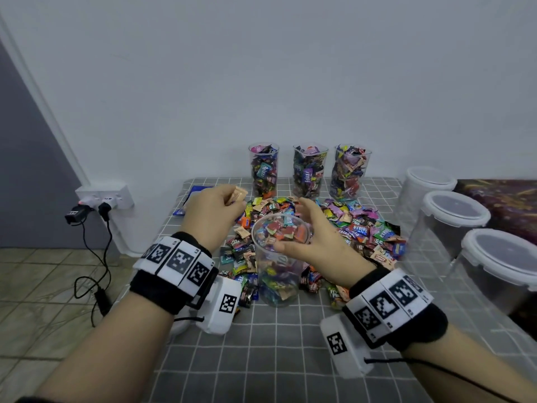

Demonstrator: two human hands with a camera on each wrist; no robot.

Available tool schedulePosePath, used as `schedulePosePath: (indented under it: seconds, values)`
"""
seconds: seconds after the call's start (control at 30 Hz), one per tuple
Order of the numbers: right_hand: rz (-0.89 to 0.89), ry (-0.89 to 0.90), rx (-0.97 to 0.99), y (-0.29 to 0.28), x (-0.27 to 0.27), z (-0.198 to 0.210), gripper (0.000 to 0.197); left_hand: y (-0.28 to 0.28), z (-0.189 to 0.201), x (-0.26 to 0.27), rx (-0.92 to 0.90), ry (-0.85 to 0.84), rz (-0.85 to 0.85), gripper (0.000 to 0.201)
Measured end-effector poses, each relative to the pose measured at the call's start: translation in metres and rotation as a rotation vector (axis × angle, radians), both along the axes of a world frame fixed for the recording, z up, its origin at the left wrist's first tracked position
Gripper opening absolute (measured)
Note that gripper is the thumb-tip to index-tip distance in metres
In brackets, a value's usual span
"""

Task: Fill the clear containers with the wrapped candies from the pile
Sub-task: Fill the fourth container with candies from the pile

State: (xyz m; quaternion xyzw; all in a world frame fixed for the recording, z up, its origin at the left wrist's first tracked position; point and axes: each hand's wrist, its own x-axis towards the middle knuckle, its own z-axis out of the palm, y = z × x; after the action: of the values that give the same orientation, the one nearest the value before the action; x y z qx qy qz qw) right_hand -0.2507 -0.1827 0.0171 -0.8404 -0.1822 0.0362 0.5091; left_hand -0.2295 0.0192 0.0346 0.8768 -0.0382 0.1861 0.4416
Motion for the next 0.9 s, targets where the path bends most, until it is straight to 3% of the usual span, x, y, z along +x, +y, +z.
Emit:
schedulePosePath:
  seconds: [0.1,0.2,0.3,0.33,0.4,0.53,0.67,0.9]
  values:
    - [0.07,0.172,0.148,0.0,0.005,-0.014,0.113,-0.014,0.012,-0.006,-0.088,-0.014,-0.08,0.007]
    - [0.091,0.246,0.236,0.001,0.007,-0.021,0.101,-0.028,0.02,-0.012,-0.169,0.001,-0.181,0.02]
    - [0.101,0.252,0.227,0.0,0.01,-0.023,0.075,-0.038,0.017,-0.011,-0.137,0.024,-0.269,0.005]
    - [0.103,0.248,0.224,-0.001,0.011,-0.024,0.07,-0.041,0.015,-0.011,-0.119,0.035,-0.29,0.014]
    - [0.093,0.23,0.227,0.0,0.012,-0.026,0.071,-0.045,0.011,-0.01,-0.064,0.063,-0.33,0.019]
    - [0.105,0.186,0.258,0.0,0.015,-0.03,0.088,-0.048,0.005,-0.009,0.024,0.113,-0.334,0.024]
    - [0.121,0.198,0.262,0.0,0.015,-0.029,0.071,-0.05,0.004,-0.011,0.035,0.135,-0.332,0.018]
    - [0.083,0.172,0.181,0.0,0.015,-0.029,0.075,-0.039,0.008,-0.015,-0.059,0.04,-0.281,0.012]
